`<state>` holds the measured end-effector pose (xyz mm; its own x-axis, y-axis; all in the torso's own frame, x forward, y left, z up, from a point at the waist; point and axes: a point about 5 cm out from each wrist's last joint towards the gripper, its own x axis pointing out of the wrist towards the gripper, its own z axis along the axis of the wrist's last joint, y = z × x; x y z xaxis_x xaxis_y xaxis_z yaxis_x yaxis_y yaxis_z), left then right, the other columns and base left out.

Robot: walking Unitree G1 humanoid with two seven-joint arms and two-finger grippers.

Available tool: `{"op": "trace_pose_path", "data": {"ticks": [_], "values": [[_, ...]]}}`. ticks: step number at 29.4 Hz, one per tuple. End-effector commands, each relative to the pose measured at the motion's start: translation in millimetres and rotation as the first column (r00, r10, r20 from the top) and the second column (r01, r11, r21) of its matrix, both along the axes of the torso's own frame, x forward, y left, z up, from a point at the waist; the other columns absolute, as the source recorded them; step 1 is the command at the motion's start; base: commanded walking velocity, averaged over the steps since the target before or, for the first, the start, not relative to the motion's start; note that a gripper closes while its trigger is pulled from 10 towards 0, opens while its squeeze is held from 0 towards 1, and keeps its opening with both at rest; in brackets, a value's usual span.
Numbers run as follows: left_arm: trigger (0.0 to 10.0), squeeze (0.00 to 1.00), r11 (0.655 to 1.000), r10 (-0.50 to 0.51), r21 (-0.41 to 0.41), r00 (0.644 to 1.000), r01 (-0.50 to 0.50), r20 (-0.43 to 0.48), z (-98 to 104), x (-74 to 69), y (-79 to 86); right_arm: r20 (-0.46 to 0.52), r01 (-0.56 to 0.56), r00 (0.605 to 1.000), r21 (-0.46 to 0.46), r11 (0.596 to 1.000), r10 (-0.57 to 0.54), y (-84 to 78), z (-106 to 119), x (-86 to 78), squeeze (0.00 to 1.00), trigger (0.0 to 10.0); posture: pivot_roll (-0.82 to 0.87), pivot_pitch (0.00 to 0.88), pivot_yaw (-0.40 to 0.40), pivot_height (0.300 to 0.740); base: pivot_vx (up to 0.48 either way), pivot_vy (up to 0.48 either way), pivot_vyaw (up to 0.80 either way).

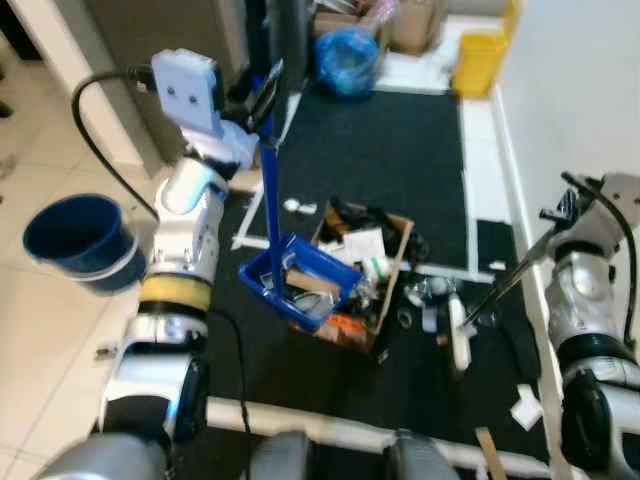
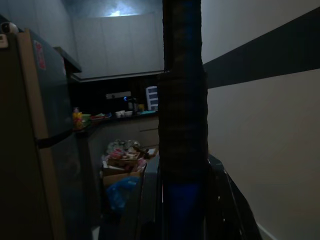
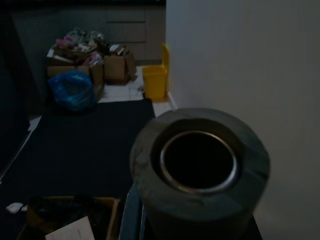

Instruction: Sweep floor

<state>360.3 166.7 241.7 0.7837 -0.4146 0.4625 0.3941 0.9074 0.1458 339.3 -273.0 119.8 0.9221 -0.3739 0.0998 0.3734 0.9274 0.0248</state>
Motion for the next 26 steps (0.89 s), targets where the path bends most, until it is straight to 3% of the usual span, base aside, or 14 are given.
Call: {"op": "trace_pose_path", "data": {"ticks": [1, 5, 11, 20, 26], "values": [[10.0, 0.00, 0.999, -0.035, 0.018, 0.998, 0.034, 0.057, 14.6, -1.9, -7.5, 0.004, 0.018, 1.000, -0.001, 1.000, -0.018, -5.5, 2.6, -1.0, 0.00, 10.0, 0.09, 0.000, 0.016, 0.740, 0.349, 0.000, 0.00], [10.0, 0.00, 0.994, -0.105, -0.013, 0.994, 0.106, 0.031, 8.7, -4.1, -14.8, 0.001, 0.015, 1.000, 0.005, 1.000, -0.015, -4.0, 1.1, -1.5, 0.00, 10.0, 0.09, 0.000, 0.018, 0.740, 0.152, 0.000, 0.00], [10.0, 0.00, 0.991, -0.131, -0.011, 0.991, 0.131, 0.015, 4.8, -6.5, -20.7, -0.001, 0.014, 1.000, 0.008, 1.000, -0.014, -3.5, 0.3, -1.7, 0.00, 10.0, 0.09, 0.000, 0.017, 0.740, 0.000, 0.000, 0.00], [10.0, 0.00, 0.984, -0.178, -0.028, 0.983, 0.177, -0.036, -5.4, -6.8, -29.1, -0.002, -0.001, 1.000, 0.016, 1.000, 0.001, -1.9, -1.5, -2.5, 0.00, 10.0, 0.09, 0.000, 0.016, 0.740, 0.127, -0.355, 0.00], [10.0, 0.00, 0.979, -0.202, -0.039, 0.978, 0.200, -0.052, -10.1, -8.6, -34.4, 0.001, -0.013, 1.000, 0.015, 1.000, 0.013, -0.4, -3.5, -5.0, 0.00, 10.0, 0.08, 0.018, 0.015, 0.740, 0.000, 0.000, 0.00]]}}
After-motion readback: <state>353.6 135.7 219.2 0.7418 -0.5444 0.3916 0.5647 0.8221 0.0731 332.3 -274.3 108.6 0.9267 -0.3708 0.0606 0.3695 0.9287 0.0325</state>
